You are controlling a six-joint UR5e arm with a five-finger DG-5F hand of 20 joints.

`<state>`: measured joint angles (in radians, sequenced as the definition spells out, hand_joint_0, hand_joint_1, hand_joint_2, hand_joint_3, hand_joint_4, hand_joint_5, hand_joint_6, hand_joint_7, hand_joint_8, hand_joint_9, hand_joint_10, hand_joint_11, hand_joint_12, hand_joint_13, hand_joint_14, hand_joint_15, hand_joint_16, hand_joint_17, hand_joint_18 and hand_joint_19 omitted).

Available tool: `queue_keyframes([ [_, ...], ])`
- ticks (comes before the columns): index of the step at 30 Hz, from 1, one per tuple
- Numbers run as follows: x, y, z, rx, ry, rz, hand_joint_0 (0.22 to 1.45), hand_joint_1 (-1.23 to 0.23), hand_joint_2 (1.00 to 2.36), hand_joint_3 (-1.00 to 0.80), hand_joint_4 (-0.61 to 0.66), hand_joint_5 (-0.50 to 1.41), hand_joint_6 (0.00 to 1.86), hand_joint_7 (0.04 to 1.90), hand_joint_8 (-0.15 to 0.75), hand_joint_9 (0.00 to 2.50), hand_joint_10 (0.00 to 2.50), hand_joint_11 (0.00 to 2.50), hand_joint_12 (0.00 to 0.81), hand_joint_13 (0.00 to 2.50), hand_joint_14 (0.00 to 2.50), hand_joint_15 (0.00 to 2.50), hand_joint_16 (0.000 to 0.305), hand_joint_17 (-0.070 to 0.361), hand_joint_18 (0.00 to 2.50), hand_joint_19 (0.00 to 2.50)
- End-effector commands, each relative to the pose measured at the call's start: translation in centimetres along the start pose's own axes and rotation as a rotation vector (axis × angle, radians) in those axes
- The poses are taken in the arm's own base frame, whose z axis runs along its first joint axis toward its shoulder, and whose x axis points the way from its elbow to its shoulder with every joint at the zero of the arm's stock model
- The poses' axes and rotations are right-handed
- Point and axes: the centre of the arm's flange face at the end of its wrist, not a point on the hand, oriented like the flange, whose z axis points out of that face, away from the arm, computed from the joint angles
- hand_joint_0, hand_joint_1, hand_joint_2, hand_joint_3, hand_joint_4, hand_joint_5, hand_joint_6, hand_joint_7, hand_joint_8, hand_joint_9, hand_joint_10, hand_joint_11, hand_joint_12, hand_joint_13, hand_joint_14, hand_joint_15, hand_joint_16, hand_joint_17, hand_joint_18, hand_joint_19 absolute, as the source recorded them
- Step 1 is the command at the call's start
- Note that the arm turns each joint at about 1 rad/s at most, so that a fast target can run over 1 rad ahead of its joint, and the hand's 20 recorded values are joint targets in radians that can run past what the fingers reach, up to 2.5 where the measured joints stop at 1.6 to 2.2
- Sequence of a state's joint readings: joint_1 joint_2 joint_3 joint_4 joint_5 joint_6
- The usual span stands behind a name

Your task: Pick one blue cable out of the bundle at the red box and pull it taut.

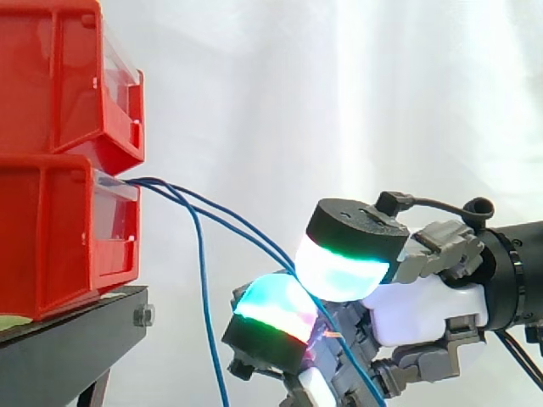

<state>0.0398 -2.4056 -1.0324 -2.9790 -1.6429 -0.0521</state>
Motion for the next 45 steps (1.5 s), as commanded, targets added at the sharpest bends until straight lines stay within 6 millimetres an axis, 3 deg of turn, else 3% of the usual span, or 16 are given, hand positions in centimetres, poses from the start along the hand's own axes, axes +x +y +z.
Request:
queue_keyframes([
  [1, 0.00, 0.03, -0.01, 0.000, 0.000, 0.000, 0.66, -0.85, 1.01, -0.36, 0.08, -0.15, 0.86, 1.12, 0.318, 0.92, 0.01, 0.70, 0.386, 0.76, 0.01, 0.31, 0.048, 0.108, 0.78, 0.42],
  [9, 0.02, 0.03, -0.01, 0.000, 0.002, 0.000, 0.73, -0.92, 1.00, -0.50, 0.00, -0.16, 0.87, 1.14, 0.303, 0.88, 0.01, 0.70, 0.376, 0.74, 0.01, 0.30, 0.048, 0.107, 0.77, 0.39],
  [19, -0.31, 0.15, -0.39, 0.014, 0.009, 0.002, 0.74, -0.92, 1.00, -0.50, -0.01, -0.17, 0.88, 1.07, 0.289, 0.86, 0.02, 0.69, 0.371, 0.74, 0.01, 0.29, 0.047, 0.106, 0.76, 0.36],
  [25, -0.38, 0.08, -0.63, 0.031, 0.011, 0.004, 0.55, -0.90, 1.00, -0.50, 0.08, -0.17, 0.87, 1.07, 0.305, 0.87, 0.02, 0.69, 0.388, 0.73, 0.01, 0.31, 0.050, 0.112, 0.75, 0.41],
  [30, -0.40, 0.20, -0.66, 0.030, 0.009, 0.004, 0.51, -0.75, 1.00, -0.50, 0.09, -0.15, 0.86, 1.10, 0.324, 0.92, 0.02, 0.68, 0.411, 0.74, 0.01, 0.31, 0.054, 0.121, 0.78, 0.44],
  [37, -0.17, 0.22, -0.60, 0.030, 0.012, 0.003, 0.57, -0.68, 1.00, -0.50, 0.08, -0.15, 0.85, 1.13, 0.320, 0.94, 0.02, 0.69, 0.401, 0.73, 0.01, 0.32, 0.051, 0.116, 0.75, 0.46],
  [45, -0.28, 0.21, -0.63, 0.030, 0.011, 0.003, 0.65, -0.79, 1.01, -0.35, 0.10, -0.17, 0.88, 1.13, 0.329, 0.93, 0.02, 0.75, 0.401, 0.76, 0.01, 0.31, 0.051, 0.114, 0.78, 0.44],
])
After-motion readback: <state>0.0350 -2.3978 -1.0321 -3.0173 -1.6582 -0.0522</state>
